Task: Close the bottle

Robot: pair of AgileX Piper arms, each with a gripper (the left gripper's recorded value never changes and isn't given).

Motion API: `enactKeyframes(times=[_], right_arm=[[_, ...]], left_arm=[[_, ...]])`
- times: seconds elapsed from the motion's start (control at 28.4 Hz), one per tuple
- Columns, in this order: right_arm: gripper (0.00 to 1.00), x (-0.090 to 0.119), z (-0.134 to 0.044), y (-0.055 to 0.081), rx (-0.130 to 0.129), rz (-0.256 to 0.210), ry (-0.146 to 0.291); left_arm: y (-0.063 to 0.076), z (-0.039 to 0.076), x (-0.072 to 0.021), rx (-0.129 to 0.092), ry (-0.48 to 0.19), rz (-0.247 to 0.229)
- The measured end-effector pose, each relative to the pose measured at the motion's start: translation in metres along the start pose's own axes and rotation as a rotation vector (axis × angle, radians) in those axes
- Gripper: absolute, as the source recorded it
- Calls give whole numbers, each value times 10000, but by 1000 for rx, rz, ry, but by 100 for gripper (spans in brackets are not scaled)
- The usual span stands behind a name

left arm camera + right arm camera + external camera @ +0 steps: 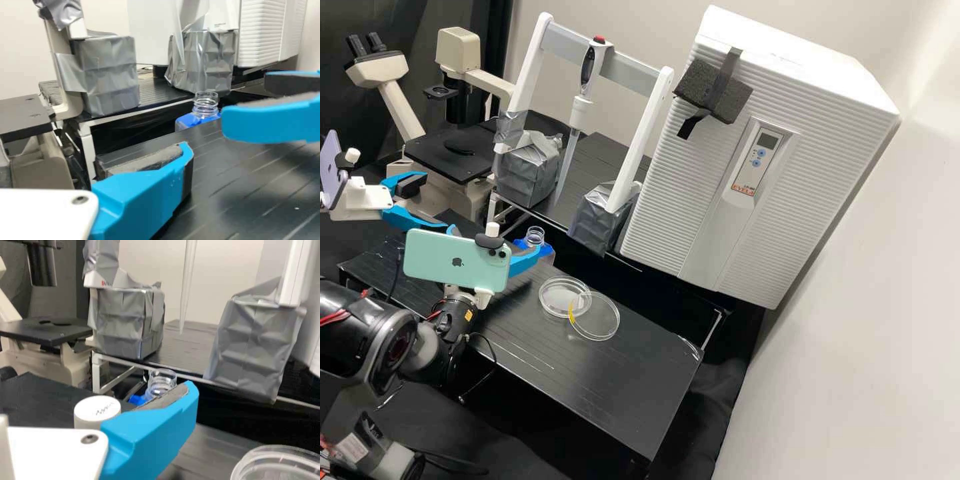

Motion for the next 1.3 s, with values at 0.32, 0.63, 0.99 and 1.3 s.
enactKeyframes(times=[0.32, 0.63, 0.99, 1.3], right_arm=[[100, 37, 87, -86, -18, -44, -39], [0, 36, 108, -74, -22, -38, -49], [0, 34, 114, -69, -29, -42, -47], [0, 22, 153, -39, -23, -35, -57]], left_arm=[[-5, -2, 0, 0, 2, -6], [25, -6, 29, 4, 3, 0], [32, -6, 34, 5, 2, 3], [36, -7, 39, 5, 3, 3]])
